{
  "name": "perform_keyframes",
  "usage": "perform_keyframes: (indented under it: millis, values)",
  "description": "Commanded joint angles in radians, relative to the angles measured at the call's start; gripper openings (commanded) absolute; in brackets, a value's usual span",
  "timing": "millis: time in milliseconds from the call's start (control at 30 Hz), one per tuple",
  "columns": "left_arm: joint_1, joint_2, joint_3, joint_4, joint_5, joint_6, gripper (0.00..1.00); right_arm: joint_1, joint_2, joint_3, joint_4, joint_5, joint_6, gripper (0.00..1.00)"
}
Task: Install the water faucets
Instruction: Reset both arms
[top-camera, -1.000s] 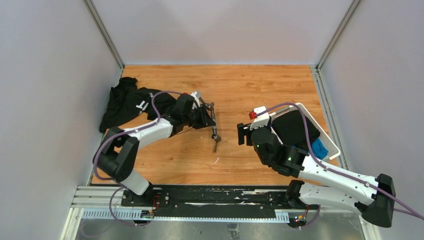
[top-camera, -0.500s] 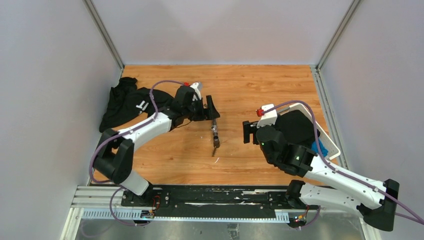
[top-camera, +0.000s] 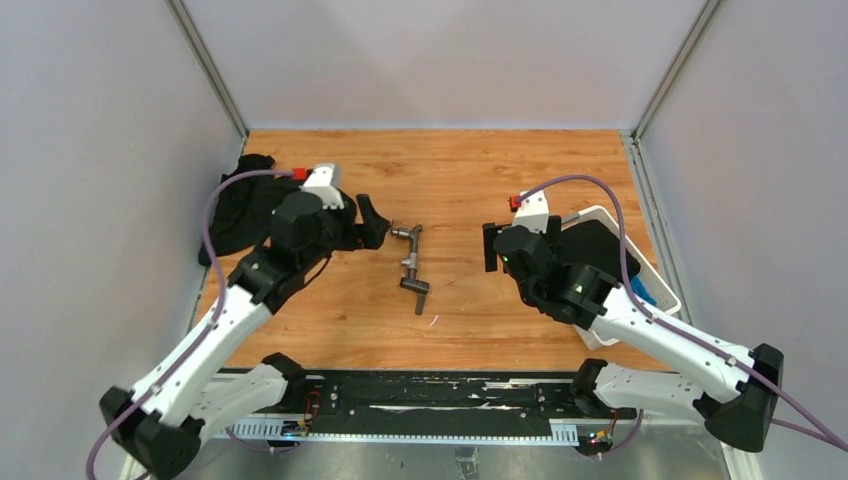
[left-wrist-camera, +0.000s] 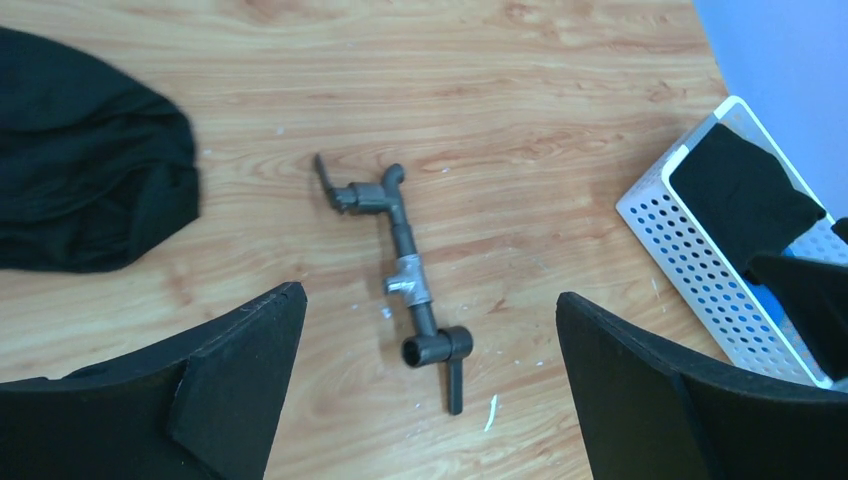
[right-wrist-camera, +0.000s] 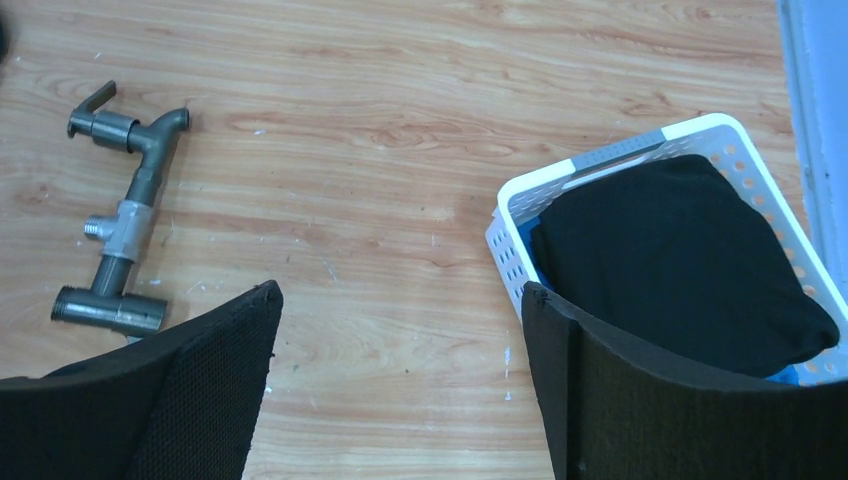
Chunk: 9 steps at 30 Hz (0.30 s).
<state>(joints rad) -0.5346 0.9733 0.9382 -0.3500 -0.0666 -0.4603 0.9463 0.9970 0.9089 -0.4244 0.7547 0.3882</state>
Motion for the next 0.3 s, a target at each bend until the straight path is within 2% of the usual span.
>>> perform_keyframes:
  millis: [0,267]
  values:
    - [-0.005,-0.177,-0.048,-0.175,-0.159,-0.009,1.0,-0.016,0.052,0.089,-0.152,0.109,0.116,0.88]
    - [-0.005,-0.446,-0.088,-0.418,-0.371,-0.049,1.0,-0.017,0.087,0.105,-0.192,0.145,0.148,0.86]
